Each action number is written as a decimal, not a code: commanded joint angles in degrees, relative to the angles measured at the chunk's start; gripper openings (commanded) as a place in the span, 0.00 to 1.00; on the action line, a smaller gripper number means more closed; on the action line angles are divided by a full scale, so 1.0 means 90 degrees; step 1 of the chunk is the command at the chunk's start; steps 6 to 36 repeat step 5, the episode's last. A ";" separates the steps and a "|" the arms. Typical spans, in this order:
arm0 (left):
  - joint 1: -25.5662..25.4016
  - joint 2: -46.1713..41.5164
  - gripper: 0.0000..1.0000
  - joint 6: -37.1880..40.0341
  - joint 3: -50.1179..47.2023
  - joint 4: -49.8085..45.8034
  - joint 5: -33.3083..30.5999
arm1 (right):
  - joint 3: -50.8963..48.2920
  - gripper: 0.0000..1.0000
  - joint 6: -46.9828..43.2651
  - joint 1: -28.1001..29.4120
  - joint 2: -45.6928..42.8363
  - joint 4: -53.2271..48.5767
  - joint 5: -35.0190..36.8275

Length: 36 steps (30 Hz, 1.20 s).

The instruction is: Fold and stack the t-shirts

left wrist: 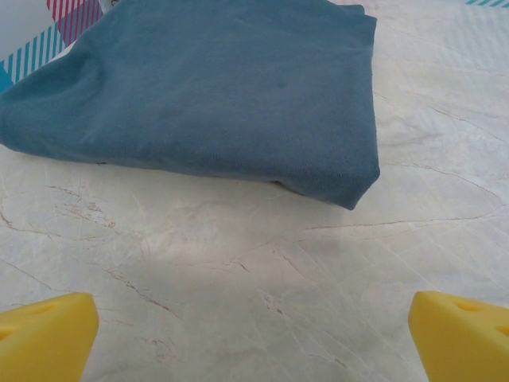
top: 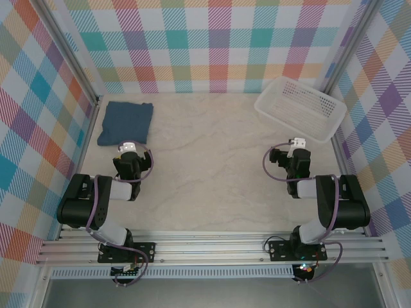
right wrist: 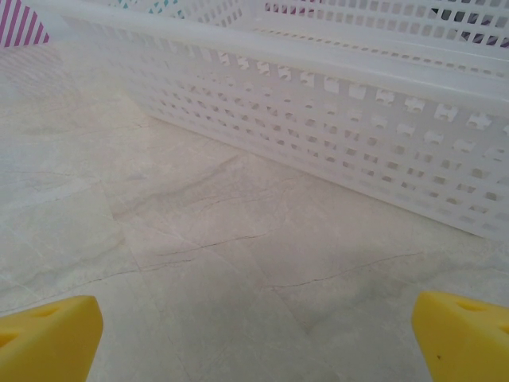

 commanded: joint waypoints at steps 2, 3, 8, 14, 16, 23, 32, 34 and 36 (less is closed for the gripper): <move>-0.0046 -0.0051 1.00 0.0071 0.0092 0.0151 0.0094 | 0.0131 1.00 -0.0097 0.0027 0.0031 0.0154 -0.0131; -0.0046 -0.0049 1.00 0.0071 0.0091 0.0153 0.0095 | 0.0131 1.00 -0.0095 0.0028 0.0031 0.0158 -0.0137; -0.0044 -0.0045 1.00 0.0072 0.0096 0.0149 0.0091 | 0.0092 1.00 -0.0102 0.0029 0.0011 0.0213 -0.0155; -0.0044 -0.0045 1.00 0.0072 0.0096 0.0149 0.0091 | 0.0092 1.00 -0.0102 0.0029 0.0011 0.0213 -0.0155; -0.0044 -0.0045 1.00 0.0072 0.0096 0.0149 0.0091 | 0.0092 1.00 -0.0102 0.0029 0.0011 0.0213 -0.0155; -0.0044 -0.0045 1.00 0.0072 0.0096 0.0149 0.0091 | 0.0092 1.00 -0.0102 0.0029 0.0011 0.0213 -0.0155; -0.0044 -0.0045 1.00 0.0072 0.0096 0.0149 0.0091 | 0.0092 1.00 -0.0102 0.0029 0.0011 0.0213 -0.0155; -0.0044 -0.0045 1.00 0.0072 0.0096 0.0149 0.0091 | 0.0092 1.00 -0.0102 0.0029 0.0011 0.0213 -0.0155; -0.0044 -0.0045 1.00 0.0072 0.0096 0.0149 0.0091 | 0.0092 1.00 -0.0102 0.0029 0.0011 0.0213 -0.0155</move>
